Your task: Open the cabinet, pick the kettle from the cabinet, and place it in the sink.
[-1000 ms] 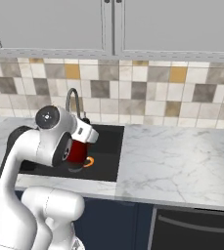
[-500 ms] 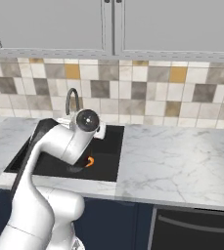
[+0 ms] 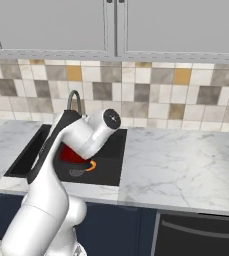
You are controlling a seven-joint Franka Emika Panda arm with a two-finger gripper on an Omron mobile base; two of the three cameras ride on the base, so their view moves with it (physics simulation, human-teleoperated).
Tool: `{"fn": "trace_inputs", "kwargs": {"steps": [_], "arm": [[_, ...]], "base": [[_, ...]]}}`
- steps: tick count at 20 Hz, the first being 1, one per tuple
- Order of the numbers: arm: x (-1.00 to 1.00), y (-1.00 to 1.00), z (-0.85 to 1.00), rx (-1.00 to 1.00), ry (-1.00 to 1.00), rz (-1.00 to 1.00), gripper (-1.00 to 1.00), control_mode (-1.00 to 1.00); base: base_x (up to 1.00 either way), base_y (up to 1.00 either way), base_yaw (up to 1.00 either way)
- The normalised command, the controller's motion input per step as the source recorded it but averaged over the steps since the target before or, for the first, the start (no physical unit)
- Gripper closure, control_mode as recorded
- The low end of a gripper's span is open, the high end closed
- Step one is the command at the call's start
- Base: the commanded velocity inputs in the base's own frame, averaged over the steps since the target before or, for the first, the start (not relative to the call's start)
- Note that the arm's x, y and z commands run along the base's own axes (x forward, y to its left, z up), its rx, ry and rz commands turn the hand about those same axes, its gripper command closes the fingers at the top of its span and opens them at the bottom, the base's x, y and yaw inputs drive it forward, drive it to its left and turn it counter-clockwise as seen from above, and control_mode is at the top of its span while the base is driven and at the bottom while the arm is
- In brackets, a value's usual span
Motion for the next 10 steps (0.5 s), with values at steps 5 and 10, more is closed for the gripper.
{"fn": "trace_inputs", "kwargs": {"steps": [5,10], "arm": [[0.03,0.17,-0.11,0.00,-0.05,0.23,1.00,-1.00],[0.11,0.20,-0.15,0.00,-0.06,0.21,1.00,-1.00]], "base": [[0.00,0.00,0.00],[0.00,0.00,0.00]]}}
